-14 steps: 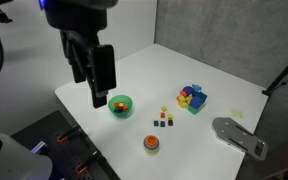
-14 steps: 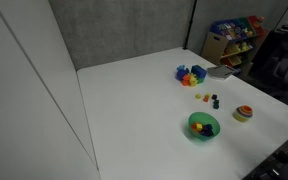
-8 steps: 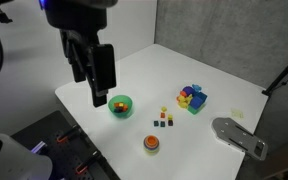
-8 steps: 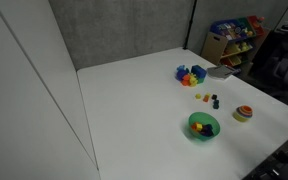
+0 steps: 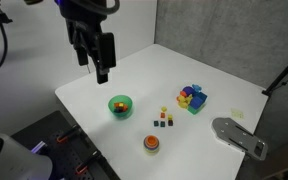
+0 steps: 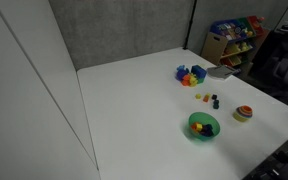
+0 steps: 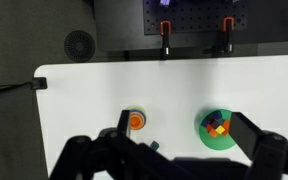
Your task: Pick up one yellow block and put it in the green bowl
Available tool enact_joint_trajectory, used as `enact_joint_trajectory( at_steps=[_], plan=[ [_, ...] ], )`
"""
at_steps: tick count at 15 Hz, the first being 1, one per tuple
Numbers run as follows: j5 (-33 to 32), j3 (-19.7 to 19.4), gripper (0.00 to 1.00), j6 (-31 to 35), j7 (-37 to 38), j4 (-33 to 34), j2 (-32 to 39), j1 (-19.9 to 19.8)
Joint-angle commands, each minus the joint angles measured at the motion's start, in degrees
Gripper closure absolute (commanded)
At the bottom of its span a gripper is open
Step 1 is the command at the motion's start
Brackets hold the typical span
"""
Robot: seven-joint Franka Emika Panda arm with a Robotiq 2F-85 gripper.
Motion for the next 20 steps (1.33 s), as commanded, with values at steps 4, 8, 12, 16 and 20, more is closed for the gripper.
enact_joint_trajectory(
  at_steps=[4,8,12,16,20],
  plan=[
    [4.6,3.8,0.0,10.4,8.2,0.4,8.4,1.5],
    [5.5,6.1,0.0,21.6,13.2,-0.4,15.7,1.5],
    [6.2,7.4,0.0,31.5,17.9,0.2,24.5,1.6],
    [8.7,7.5,0.0,38.8,17.5,2.2,33.3,2.1],
    [10.5,7.6,0.0,41.1,14.4,6.3,40.8,2.6]
  ],
)
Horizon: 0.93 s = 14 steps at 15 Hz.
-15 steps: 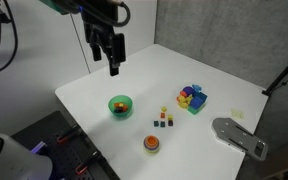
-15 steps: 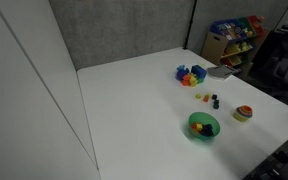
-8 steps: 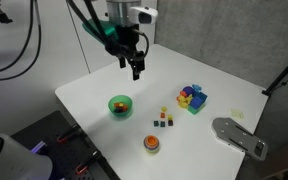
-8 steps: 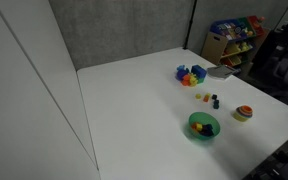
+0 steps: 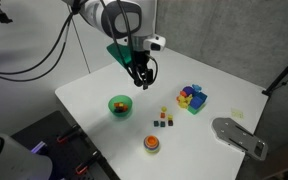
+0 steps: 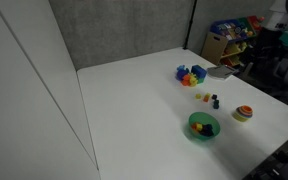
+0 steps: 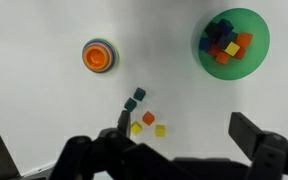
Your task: Pick up one yellow block and put it in the green bowl
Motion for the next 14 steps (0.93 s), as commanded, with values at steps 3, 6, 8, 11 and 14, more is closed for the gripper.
enact_joint_trajectory(
  at_steps=[3,6,8,11,14],
  plan=[
    [-0.4,-0.1,0.0,1.3,-0.4,7.2,8.0,0.5],
    [0.3,-0.1,0.0,1.4,-1.0,5.9,7.7,0.6],
    [0.3,-0.1,0.0,1.4,-1.0,6.3,7.9,0.6],
    [0.8,0.2,0.0,0.3,-1.8,9.1,10.7,0.7],
    [1.4,0.6,0.0,1.5,-2.0,11.7,14.4,0.9]
  ],
)
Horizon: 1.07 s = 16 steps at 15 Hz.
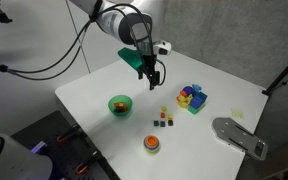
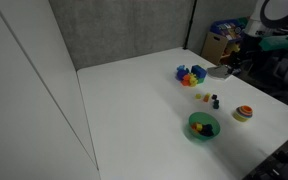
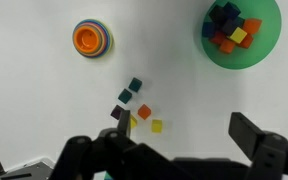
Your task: Pick up one yellow block and put it in the green bowl
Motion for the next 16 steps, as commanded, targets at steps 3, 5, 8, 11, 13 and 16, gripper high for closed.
enact_joint_trajectory(
  at_steps=[3,5,8,11,13,16],
  plan=[
    [1.6,0.9,0.0,1.6,-1.3,7.9,9.7,0.6],
    [2.2,1.4,0.0,3.4,-1.0,10.5,13.5,0.7],
    [2.4,1.8,0.0,5.6,-0.2,14.7,19.3,1.1],
    [2.2,1.6,0.0,8.5,-0.2,18.7,24.9,1.1],
    [1.9,1.3,0.0,11.0,-0.2,21.0,28.4,1.1],
    [2.0,0.9,0.0,13.9,-0.3,24.2,33.5,0.7]
  ],
)
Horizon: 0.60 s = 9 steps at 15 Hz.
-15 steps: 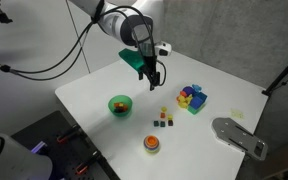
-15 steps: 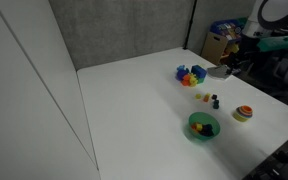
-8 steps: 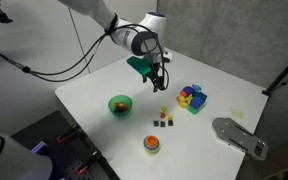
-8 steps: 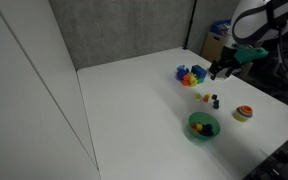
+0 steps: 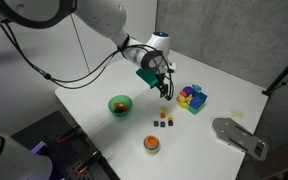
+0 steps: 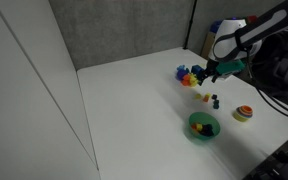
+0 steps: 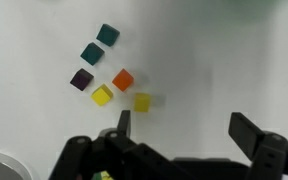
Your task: Pick up one yellow block and put it in the green bowl
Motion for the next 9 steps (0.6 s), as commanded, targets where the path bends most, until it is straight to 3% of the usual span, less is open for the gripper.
enact_joint_trajectory(
  at_steps=[1,9],
  plan=[
    [0.6,-0.6,0.0,2.0,-0.1,5.8,6.5,-0.5],
    [0.6,-2.1,0.0,8.5,0.2,11.5,16.7,-1.5]
  ],
)
